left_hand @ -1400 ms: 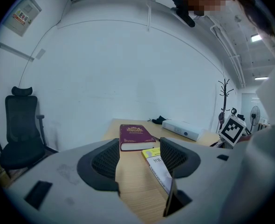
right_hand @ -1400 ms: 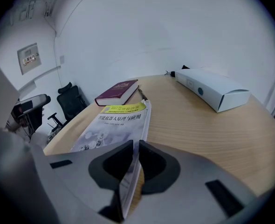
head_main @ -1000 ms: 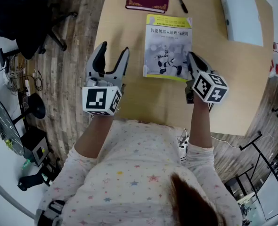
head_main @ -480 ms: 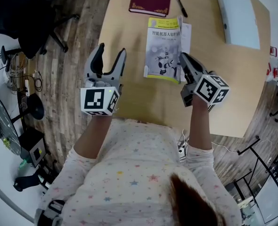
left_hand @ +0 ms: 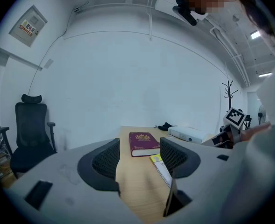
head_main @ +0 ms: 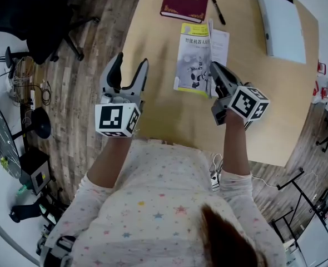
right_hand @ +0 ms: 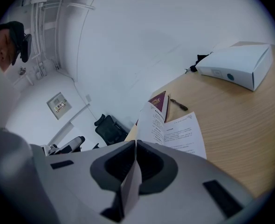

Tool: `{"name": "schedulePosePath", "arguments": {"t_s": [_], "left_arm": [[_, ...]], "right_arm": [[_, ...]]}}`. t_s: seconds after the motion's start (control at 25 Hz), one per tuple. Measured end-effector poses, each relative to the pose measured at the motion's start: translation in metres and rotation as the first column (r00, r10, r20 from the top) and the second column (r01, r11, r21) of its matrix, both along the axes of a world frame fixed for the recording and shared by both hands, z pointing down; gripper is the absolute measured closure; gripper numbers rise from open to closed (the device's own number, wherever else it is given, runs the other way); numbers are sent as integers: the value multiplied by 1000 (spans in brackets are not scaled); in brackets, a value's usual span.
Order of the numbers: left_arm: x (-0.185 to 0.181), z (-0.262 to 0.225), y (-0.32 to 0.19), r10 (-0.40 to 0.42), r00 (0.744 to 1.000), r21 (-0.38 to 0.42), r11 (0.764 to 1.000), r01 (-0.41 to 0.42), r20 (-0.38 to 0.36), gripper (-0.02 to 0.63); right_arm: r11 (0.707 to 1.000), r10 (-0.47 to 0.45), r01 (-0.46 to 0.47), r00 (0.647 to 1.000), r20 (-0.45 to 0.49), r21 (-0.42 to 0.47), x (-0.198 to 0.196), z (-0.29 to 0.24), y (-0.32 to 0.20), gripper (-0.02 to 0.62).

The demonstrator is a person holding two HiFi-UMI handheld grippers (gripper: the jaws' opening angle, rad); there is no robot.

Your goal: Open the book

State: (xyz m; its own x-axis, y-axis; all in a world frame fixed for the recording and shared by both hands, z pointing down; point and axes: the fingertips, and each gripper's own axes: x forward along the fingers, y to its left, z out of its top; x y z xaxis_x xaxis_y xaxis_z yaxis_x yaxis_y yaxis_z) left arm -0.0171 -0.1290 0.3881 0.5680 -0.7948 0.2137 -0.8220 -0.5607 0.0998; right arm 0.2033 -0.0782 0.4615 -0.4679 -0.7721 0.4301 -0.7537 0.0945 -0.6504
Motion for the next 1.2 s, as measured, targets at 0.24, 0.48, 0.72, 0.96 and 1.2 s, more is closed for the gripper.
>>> {"name": "schedulePosePath", "arguments": {"t_s": [0.24, 0.48, 0.72, 0.96, 1.2], "left_arm": [[-11, -8, 3, -19, 1000, 10, 1000, 19, -2, 336], [-18, -15, 3, -31, 999, 20, 999, 32, -4, 336], [-27, -16, 3, -41, 999, 26, 999, 41, -1, 336], [-35, -15, 1, -56, 998, 24, 998, 57, -5, 336], [-45, -13, -2, -78, 997, 18, 997, 78, -9, 336]], "right_arm": [[1000, -17, 17, 1000, 23, 10, -10, -8, -5, 581], [999, -45, 45, 998, 34, 16, -25, -14, -12, 581], [997, -73, 72, 996, 52, 20, -43, -14, -18, 581], [996, -92, 91, 990, 110, 20, -60, -10, -27, 592], [994, -101, 104, 983, 152, -11, -74, 11, -43, 595]]}}
